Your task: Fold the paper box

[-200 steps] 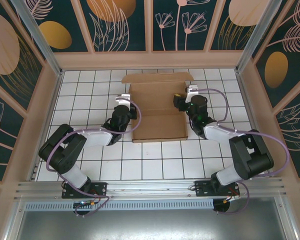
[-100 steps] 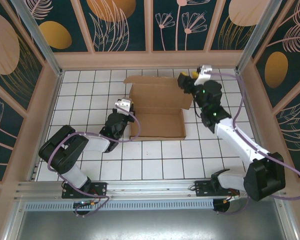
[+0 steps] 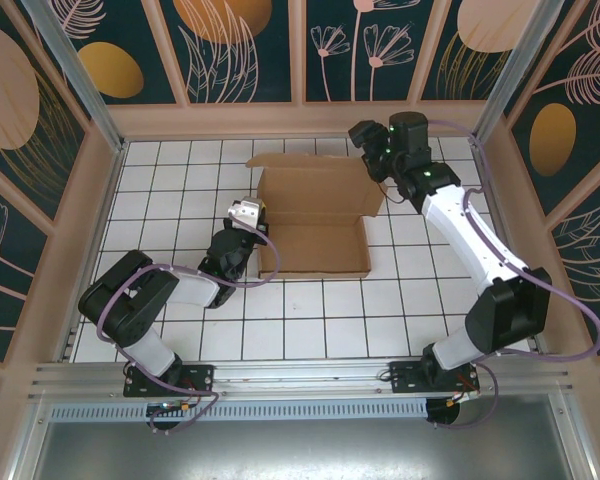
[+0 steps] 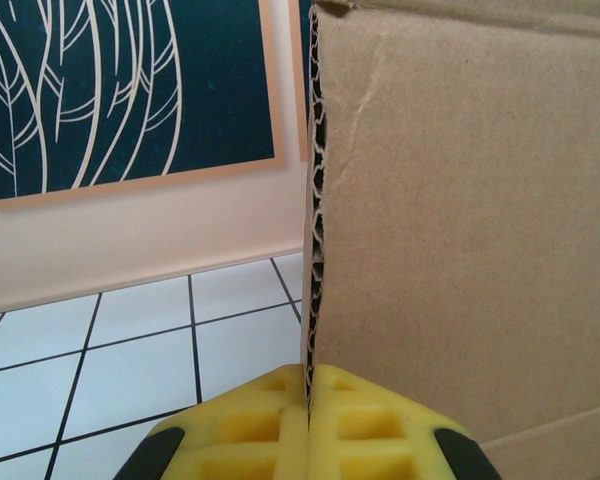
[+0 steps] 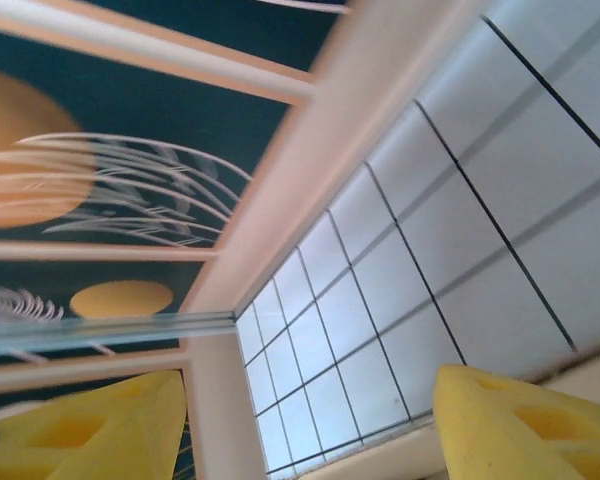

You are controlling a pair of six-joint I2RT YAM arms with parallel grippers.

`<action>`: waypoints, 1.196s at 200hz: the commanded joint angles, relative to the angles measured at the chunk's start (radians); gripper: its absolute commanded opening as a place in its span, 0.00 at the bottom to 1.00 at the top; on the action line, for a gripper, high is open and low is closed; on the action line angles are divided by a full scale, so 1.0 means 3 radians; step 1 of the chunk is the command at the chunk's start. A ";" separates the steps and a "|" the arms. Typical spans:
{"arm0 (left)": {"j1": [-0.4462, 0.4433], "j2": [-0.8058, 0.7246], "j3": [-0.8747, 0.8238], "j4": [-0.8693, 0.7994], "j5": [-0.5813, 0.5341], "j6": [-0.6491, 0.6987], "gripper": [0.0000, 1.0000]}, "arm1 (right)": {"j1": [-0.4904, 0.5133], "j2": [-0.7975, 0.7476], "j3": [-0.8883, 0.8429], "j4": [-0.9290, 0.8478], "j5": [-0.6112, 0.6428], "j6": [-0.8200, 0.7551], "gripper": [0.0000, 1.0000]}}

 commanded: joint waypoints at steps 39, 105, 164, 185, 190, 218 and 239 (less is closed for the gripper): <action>-0.0019 0.0053 -0.0070 0.0324 -0.0032 0.0043 0.00 | 0.0006 0.0166 0.0222 -0.0159 -0.0129 0.0835 0.68; -0.0018 0.0033 -0.0076 0.0330 -0.0017 0.0083 0.00 | 0.0052 0.0204 0.0303 -0.0244 -0.0111 0.0843 0.68; -0.0018 0.0020 -0.0087 0.0341 -0.0007 0.0115 0.00 | 0.0027 0.0504 0.0516 -0.0246 -0.0185 0.0906 0.69; -0.0017 0.0009 -0.0092 0.0341 -0.0014 0.0130 0.00 | 0.0026 0.0562 0.0465 -0.0158 -0.0215 0.0907 0.62; -0.0017 0.0008 -0.0091 0.0341 -0.0012 0.0131 0.00 | 0.0032 0.0559 0.0425 -0.0101 -0.0221 0.0909 0.60; -0.0020 0.0000 -0.0093 0.0341 -0.0025 0.0155 0.00 | 0.0052 0.0468 0.0190 0.0201 -0.0246 0.0860 0.44; -0.0018 0.0005 -0.0093 0.0356 -0.0040 0.0166 0.00 | 0.0061 0.0342 -0.0122 0.0520 -0.0299 0.0816 0.32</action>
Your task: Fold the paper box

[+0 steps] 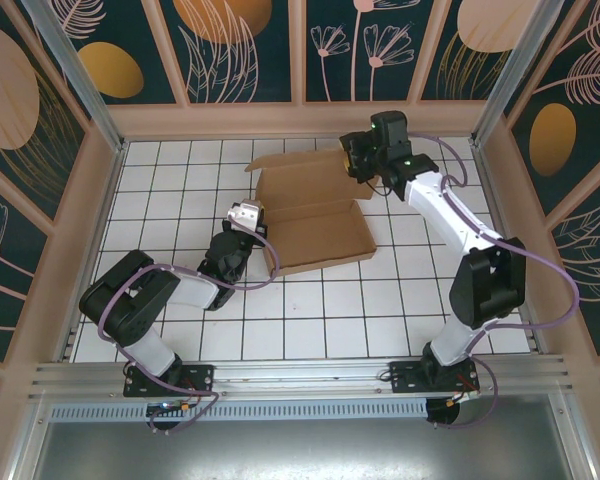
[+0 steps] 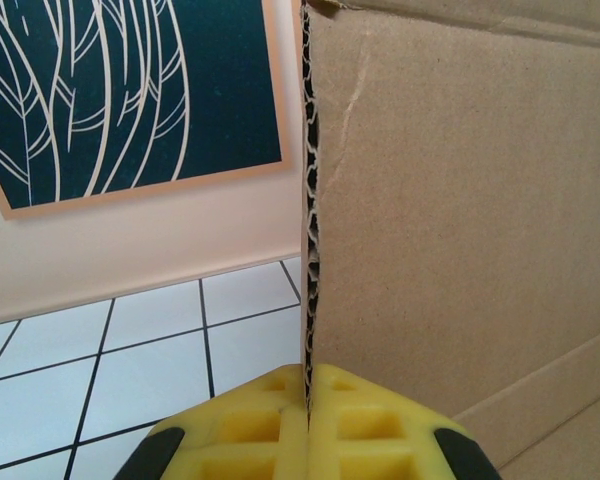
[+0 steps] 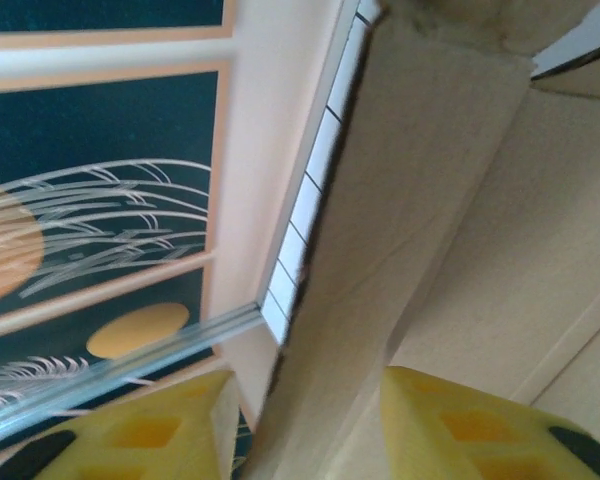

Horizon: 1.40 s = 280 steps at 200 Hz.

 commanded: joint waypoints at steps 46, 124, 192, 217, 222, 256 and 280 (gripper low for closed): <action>-0.0017 0.0009 -0.0027 0.0252 -0.0045 0.0054 0.00 | 0.0075 -0.0487 -0.1222 0.1451 -0.0100 -0.0228 0.02; -0.0018 0.0004 -0.0052 0.0235 -0.0053 -0.0018 0.00 | 0.0123 -0.0400 -0.2004 0.2956 -0.0205 0.0066 0.03; -0.0017 -0.0323 -0.0189 -0.0365 -0.0553 -0.0792 0.52 | 0.0177 -0.0560 -0.2141 0.3509 0.0202 0.0239 0.01; -0.0018 -0.0711 -0.0275 -0.0778 -0.0921 -0.1150 0.54 | 0.0184 -0.0619 -0.2244 0.3608 0.0248 0.0184 0.00; -0.0020 -0.0803 -0.0309 -0.0849 -0.0947 -0.1241 0.54 | 0.0180 -0.0629 -0.2254 0.3587 0.0248 0.0168 0.00; -0.0019 -0.1430 -0.0362 -0.1617 -0.1125 -0.1847 0.52 | 0.0174 -0.0598 -0.2419 0.3647 0.0209 0.0148 0.00; -0.0018 -0.1874 -0.0267 -0.2174 -0.1377 -0.2023 0.49 | 0.0155 -0.0637 -0.2449 0.3593 0.0152 0.0109 0.00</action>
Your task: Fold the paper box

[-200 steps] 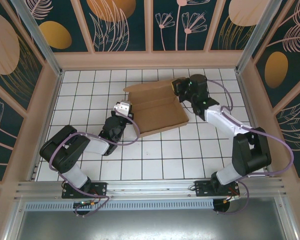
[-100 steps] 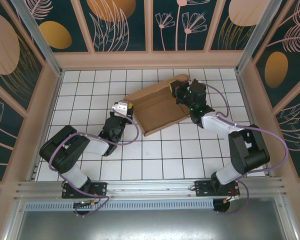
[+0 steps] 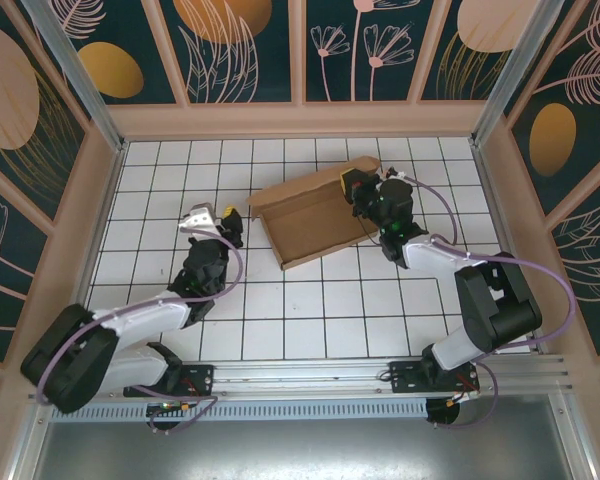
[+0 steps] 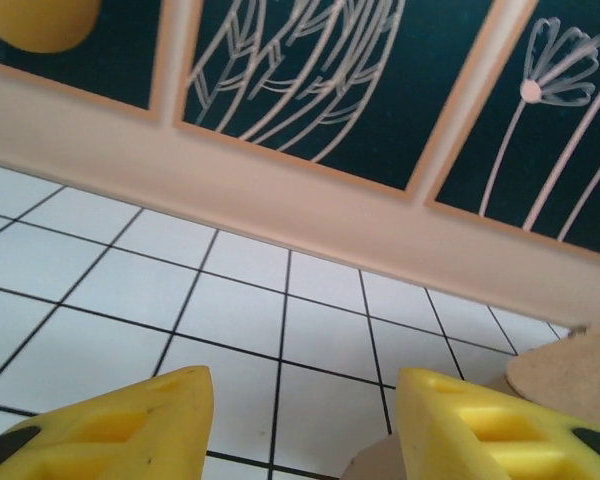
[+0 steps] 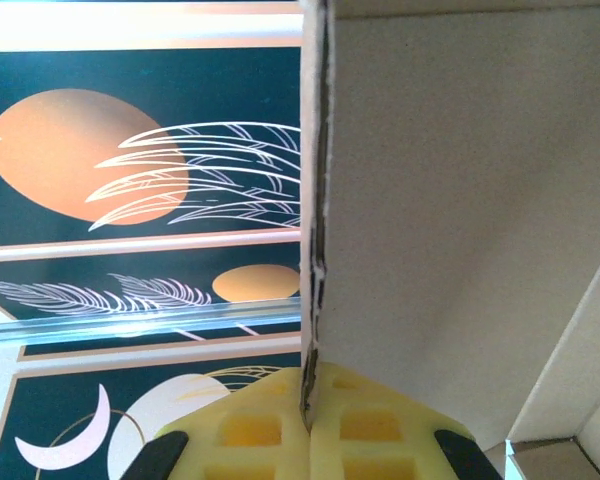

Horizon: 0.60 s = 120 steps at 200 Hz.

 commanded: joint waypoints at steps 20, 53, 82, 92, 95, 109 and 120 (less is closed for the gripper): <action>0.0005 -0.0487 0.0383 -0.1248 -0.0517 -0.0421 0.50 | -0.0003 -0.0234 -0.0055 -0.0015 -0.0026 -0.0183 0.01; 0.0010 -0.0254 0.1112 -0.1940 -0.0284 -0.0139 0.51 | 0.0007 -0.0448 -0.0231 -0.0262 -0.0064 -0.0297 0.02; 0.0025 -0.0036 0.1511 -0.2350 0.0075 -0.0171 0.50 | -0.0045 -0.0545 -0.0291 -0.0381 -0.0059 -0.0318 0.05; 0.0051 -0.0021 0.1552 -0.2442 0.0144 -0.0237 0.50 | -0.0078 -0.0543 -0.0243 -0.0439 -0.0084 -0.0323 0.09; 0.0063 -0.0028 0.1549 -0.2464 0.0161 -0.0260 0.50 | -0.0086 -0.0537 -0.0223 -0.0463 -0.0089 -0.0327 0.10; 0.0194 -0.0117 0.1448 -0.2440 0.0361 -0.0323 0.52 | -0.0123 -0.0500 -0.0082 -0.0627 -0.0125 -0.0387 0.11; 0.0350 -0.0180 0.1337 -0.2395 0.0702 -0.0283 0.54 | -0.0153 -0.0465 0.0050 -0.0806 -0.0119 -0.0427 0.14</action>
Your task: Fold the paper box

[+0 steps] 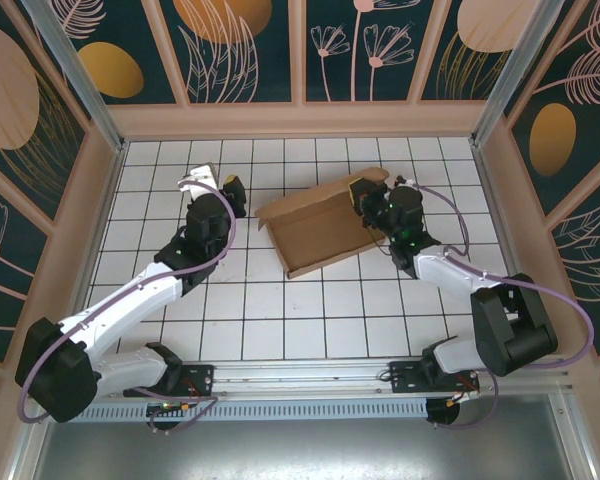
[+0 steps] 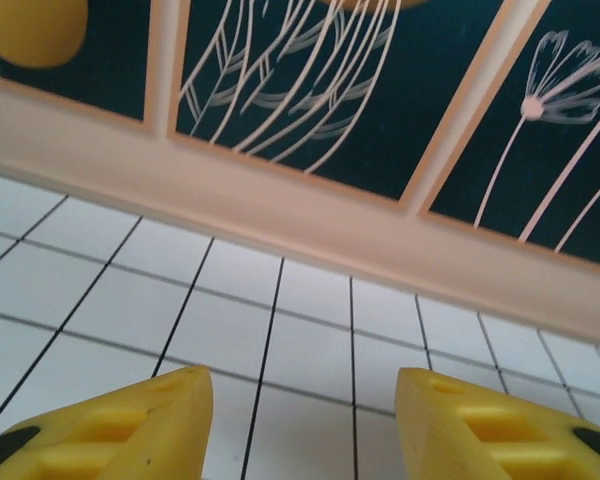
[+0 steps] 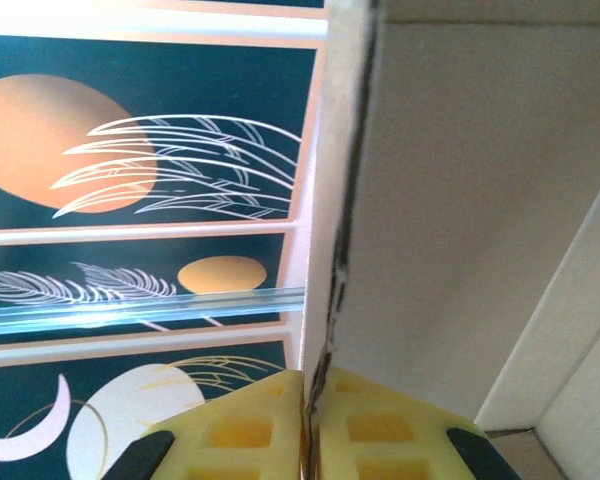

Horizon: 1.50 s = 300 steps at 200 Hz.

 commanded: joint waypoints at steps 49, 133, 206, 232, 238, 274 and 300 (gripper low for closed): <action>0.0427 -0.0375 -0.0332 -0.0336 0.1534 0.0530 0.60 | -0.0304 0.0109 0.0672 -0.0451 -0.0406 -0.0768 0.46; 0.0428 -0.0006 -0.0071 -0.0366 0.2113 0.1493 0.66 | -0.0921 -0.0286 0.0652 -0.0330 -0.0669 -0.3655 0.57; 0.0427 0.0385 0.0300 -0.0501 0.2067 0.1328 0.58 | -0.1459 0.0382 0.0134 0.1182 -0.1825 -0.5254 0.63; 0.0427 0.0458 0.0338 -0.0556 0.2097 0.1314 0.57 | -0.1514 0.0660 0.0242 0.1269 -0.2161 -0.5359 0.63; 0.0425 0.0474 0.0339 -0.0562 0.2096 0.1304 0.56 | -0.1502 0.0711 0.0277 0.1248 -0.2158 -0.5410 0.63; 0.0429 0.0468 0.0257 -0.0531 0.2062 0.1252 0.54 | -0.1417 0.1008 0.0507 0.1029 -0.2373 -0.5701 0.63; 0.0427 0.0523 0.0254 -0.0547 0.2047 0.1246 0.53 | -0.1318 0.1185 0.0755 0.0629 -0.2179 -0.6050 0.63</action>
